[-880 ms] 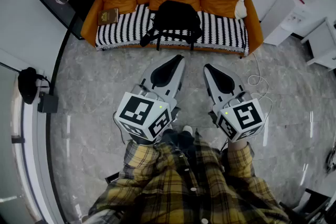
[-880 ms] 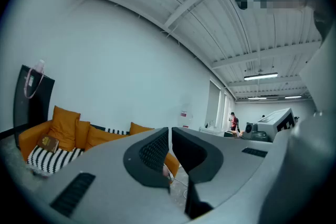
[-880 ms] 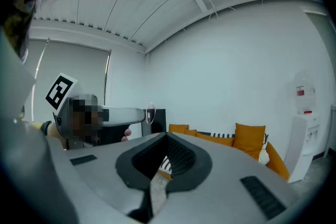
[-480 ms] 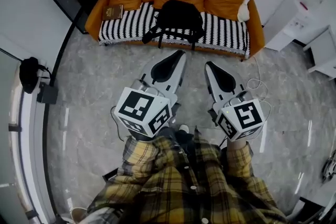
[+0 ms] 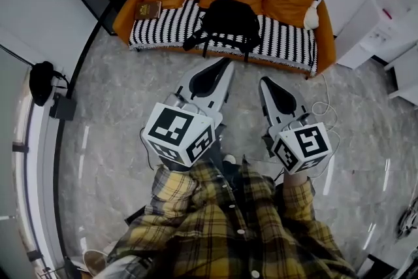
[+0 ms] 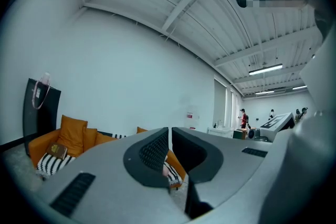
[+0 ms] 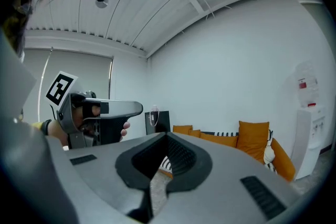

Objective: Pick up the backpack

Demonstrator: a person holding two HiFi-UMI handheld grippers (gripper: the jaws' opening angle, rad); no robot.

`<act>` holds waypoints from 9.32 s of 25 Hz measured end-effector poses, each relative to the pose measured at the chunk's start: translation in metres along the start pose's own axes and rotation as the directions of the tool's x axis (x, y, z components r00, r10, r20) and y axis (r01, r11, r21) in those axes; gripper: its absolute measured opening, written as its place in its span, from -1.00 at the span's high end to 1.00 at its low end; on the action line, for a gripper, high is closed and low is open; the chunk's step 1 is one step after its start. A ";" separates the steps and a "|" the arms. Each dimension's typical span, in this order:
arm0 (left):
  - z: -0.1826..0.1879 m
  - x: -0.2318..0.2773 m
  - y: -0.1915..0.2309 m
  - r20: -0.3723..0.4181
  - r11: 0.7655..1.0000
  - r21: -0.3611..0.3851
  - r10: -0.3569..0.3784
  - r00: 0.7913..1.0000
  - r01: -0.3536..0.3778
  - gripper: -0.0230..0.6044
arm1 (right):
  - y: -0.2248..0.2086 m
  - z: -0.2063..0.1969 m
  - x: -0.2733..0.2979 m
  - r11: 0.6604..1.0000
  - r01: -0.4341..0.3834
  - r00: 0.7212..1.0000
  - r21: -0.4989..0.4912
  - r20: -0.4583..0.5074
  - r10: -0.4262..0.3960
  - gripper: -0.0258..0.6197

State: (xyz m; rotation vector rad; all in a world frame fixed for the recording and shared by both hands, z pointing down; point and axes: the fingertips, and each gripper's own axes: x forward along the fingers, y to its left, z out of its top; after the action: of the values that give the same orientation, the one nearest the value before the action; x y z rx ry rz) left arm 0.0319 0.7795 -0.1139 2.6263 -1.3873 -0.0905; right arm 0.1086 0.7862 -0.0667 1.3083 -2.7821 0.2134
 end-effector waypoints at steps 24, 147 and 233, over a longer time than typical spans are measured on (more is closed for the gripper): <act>0.040 0.137 0.200 0.017 0.999 -0.038 -0.007 1.000 0.008 0.81 | -0.080 0.040 0.226 0.999 0.016 0.999 -0.040 -0.030 -0.017 0.87; -0.393 0.527 0.549 -0.779 0.979 -0.054 0.082 0.622 -0.197 0.80 | -0.476 -0.345 0.588 0.986 0.106 0.697 -0.128 -0.698 -0.165 0.87; -0.551 0.511 0.591 -0.944 0.985 0.083 0.126 0.304 -0.149 0.81 | -0.498 -0.480 0.599 0.987 0.125 0.521 0.103 -0.853 0.023 0.83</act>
State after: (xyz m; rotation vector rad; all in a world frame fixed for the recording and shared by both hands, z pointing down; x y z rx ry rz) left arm -0.0874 0.0978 0.5459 1.7814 -1.0372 1.2737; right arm 0.1076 0.0882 0.5247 0.9042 -1.8697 0.8334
